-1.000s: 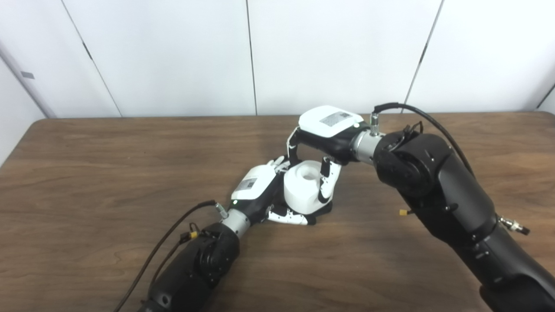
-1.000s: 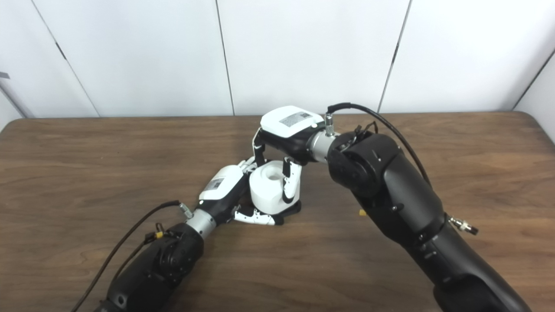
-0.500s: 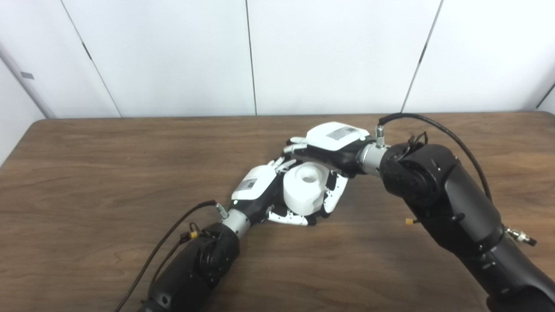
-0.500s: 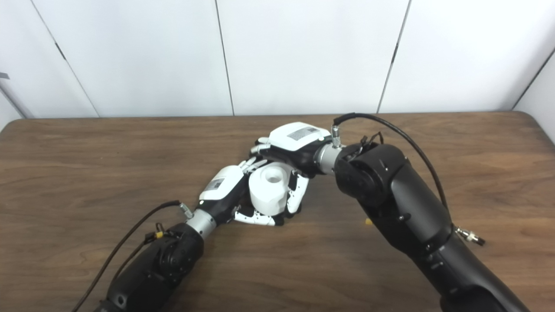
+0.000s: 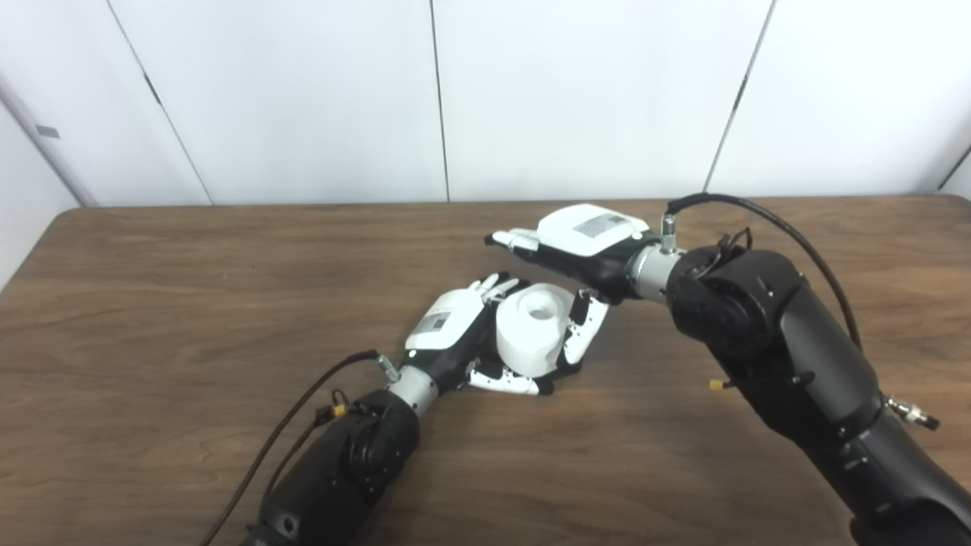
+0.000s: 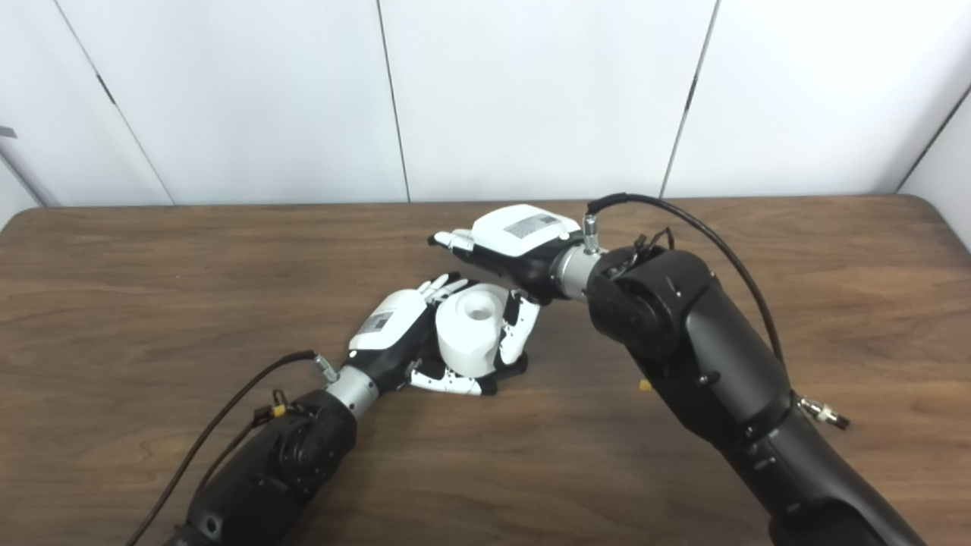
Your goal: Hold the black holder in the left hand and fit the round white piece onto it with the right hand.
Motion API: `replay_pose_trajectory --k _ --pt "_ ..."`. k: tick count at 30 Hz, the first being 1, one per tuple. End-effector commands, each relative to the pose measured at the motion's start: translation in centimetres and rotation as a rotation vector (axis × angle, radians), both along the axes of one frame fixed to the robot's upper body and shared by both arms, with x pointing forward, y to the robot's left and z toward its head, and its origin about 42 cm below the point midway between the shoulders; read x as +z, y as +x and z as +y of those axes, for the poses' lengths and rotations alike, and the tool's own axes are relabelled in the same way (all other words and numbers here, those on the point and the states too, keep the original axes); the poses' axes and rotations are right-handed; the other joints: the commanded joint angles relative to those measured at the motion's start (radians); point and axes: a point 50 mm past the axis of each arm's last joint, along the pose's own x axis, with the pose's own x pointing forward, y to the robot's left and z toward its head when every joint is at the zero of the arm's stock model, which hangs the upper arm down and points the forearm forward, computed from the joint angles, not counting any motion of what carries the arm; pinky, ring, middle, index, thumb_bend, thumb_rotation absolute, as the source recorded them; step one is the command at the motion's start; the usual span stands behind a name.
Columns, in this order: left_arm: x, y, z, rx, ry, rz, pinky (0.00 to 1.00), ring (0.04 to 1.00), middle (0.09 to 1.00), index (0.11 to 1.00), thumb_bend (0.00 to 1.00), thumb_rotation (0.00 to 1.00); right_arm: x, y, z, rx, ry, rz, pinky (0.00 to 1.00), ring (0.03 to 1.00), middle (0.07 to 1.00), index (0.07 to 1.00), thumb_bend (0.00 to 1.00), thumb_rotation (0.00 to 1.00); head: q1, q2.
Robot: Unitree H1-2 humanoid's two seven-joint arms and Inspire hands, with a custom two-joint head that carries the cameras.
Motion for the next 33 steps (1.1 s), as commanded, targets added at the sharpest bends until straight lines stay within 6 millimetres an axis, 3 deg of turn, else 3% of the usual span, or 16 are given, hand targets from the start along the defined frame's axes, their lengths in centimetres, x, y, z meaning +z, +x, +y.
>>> replay_pose_trajectory --k 1,4,10,13,16,20,23,28,33 --pt "-3.1 -1.7 0.4 -0.048 0.119 0.135 1.00 1.000 0.936 0.482 0.52 0.06 3.8 0.7 -0.2 0.000 0.024 -0.107 0.72 0.886 0.979 1.000 0.96 0.24 0.001 0.001" --pt "-3.2 -1.7 0.6 -0.047 0.115 0.132 1.00 1.000 0.932 0.482 0.52 0.06 5.4 1.2 -1.4 -0.027 -0.023 -0.068 0.73 0.904 0.998 1.000 0.96 0.21 -0.008 -0.002" --pt "-3.4 -1.5 0.9 -0.048 0.116 0.132 1.00 1.000 0.936 0.481 0.52 0.06 8.7 1.8 -5.8 -0.116 -0.145 0.087 0.66 0.891 0.982 0.973 0.97 0.13 -0.019 -0.006" --pt "-3.4 -1.5 0.9 -0.048 0.123 0.126 1.00 1.000 0.936 0.481 0.52 0.06 9.4 2.1 -8.1 -0.154 -0.147 0.136 0.65 0.886 0.970 0.946 0.98 0.11 -0.023 -0.006" --pt "-3.5 -1.5 1.0 -0.047 0.123 0.127 1.00 1.000 0.936 0.481 0.52 0.06 9.5 2.2 -10.1 -0.166 -0.077 0.139 0.62 0.814 0.886 0.864 0.97 0.06 -0.026 -0.006" --pt "-3.5 -1.5 1.0 -0.042 0.118 0.130 1.00 1.000 0.935 0.481 0.52 0.06 7.9 1.8 -12.1 -0.183 0.196 0.022 0.61 0.734 0.781 0.771 0.86 0.01 -0.026 -0.006" --pt "-3.5 -1.5 1.0 -0.042 0.118 0.126 1.00 1.000 0.932 0.481 0.52 0.06 6.2 1.7 -13.0 -0.190 0.403 -0.069 0.55 0.674 0.727 0.718 0.79 0.03 -0.026 -0.009" --pt "-3.5 -1.5 1.1 -0.040 0.113 0.130 1.00 1.000 0.934 0.481 0.52 0.06 3.1 1.3 -13.2 -0.225 0.698 -0.169 0.49 0.627 0.700 0.681 0.75 0.04 -0.026 -0.012" --pt "-3.6 -1.5 1.2 -0.038 0.097 0.138 1.00 1.000 0.931 0.481 0.52 0.06 -0.1 1.0 -13.2 -0.281 0.911 -0.225 0.52 0.646 0.723 0.694 0.72 0.05 -0.031 -0.017"
